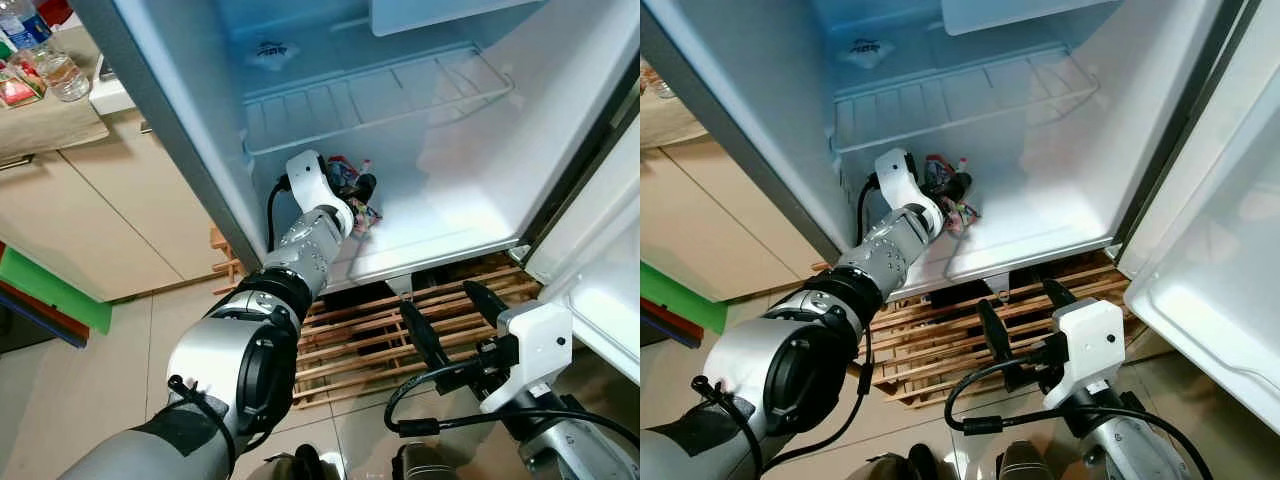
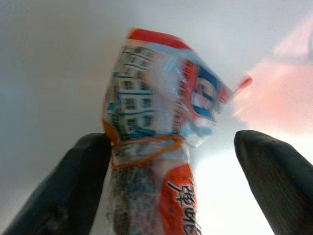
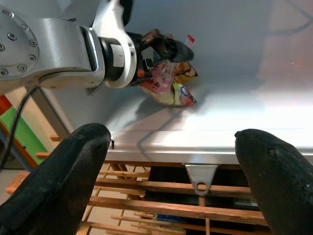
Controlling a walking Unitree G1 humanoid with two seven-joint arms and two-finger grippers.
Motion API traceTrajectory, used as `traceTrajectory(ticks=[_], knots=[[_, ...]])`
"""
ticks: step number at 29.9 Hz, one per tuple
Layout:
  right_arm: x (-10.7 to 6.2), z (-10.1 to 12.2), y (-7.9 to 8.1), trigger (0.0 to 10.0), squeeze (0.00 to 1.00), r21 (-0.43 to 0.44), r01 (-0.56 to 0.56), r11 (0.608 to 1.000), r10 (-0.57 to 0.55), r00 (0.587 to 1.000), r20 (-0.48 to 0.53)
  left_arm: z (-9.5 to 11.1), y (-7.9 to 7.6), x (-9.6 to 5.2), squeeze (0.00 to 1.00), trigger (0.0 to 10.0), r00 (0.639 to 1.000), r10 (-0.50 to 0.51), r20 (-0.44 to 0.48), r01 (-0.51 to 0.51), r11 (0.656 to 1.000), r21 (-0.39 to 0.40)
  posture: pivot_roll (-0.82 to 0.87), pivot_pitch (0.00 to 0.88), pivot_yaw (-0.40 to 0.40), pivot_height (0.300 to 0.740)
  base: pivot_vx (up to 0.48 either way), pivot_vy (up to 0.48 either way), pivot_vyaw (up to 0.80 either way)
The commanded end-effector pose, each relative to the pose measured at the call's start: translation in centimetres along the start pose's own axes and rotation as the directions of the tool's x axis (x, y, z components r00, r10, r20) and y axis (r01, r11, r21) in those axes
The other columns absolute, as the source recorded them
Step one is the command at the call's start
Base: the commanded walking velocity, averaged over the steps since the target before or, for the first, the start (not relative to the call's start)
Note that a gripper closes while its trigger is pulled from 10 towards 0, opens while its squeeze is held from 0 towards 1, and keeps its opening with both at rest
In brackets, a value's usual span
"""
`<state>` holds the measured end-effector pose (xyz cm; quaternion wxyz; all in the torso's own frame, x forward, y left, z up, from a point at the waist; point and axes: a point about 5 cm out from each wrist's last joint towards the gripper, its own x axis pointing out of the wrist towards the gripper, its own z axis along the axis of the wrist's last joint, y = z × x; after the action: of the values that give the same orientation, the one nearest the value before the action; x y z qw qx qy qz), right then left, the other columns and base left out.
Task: Restocking fridge
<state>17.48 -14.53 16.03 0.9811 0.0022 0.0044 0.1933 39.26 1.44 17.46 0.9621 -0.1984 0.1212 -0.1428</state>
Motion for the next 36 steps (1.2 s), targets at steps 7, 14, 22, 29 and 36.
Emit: traceTrajectory(ticks=[7, 14, 22, 29, 36], knots=[[0.4, -0.5, 0.2, 10.0, 0.0, 0.004, -0.032, 0.999, 0.032, 0.999, -0.006, -2.9, -3.3, -0.3, 1.0, 10.0, 0.997, 0.024, -0.069, -0.004, 0.96, 0.28, -0.35, 0.139, 0.156, 0.74, 0.0, 0.0, 0.0], [0.5, -0.7, 0.2, 10.0, 0.0, 0.0, -0.036, 0.999, 0.036, 0.999, -0.005, -3.3, -3.7, -0.4, 1.0, 10.0, 0.998, -0.005, -0.06, 0.026, 0.933, 0.358, -0.35, 0.138, 0.155, 0.74, 0.0, 0.0, 0.0], [1.0, -0.9, -0.7, 10.0, 0.0, -0.005, 0.001, 1.0, -0.001, 1.0, 0.004, -4.4, -5.4, -1.2, 1.0, 10.0, 0.973, -0.211, -0.089, 0.229, 0.87, 0.437, -0.34, 0.11, 0.159, 0.74, 0.0, 0.0, 0.0], [2.2, -1.4, -1.8, 10.0, 0.0, 0.0, 0.039, 0.999, -0.039, 0.999, 0.007, -5.0, -5.6, -3.4, 0.0, 10.0, 0.93, -0.357, -0.082, 0.356, 0.827, 0.436, -0.31, 0.062, 0.153, 0.74, 0.0, 0.0, 0.0], [3.3, -2.8, -3.7, 10.0, 0.0, 0.026, 0.129, 0.991, -0.129, 0.992, -0.01, -4.9, -4.3, -5.6, 0.0, 10.0, 0.895, -0.439, -0.078, 0.425, 0.788, 0.445, -0.28, 0.005, 0.163, 0.74, 0.0, 0.0, 0.0]])
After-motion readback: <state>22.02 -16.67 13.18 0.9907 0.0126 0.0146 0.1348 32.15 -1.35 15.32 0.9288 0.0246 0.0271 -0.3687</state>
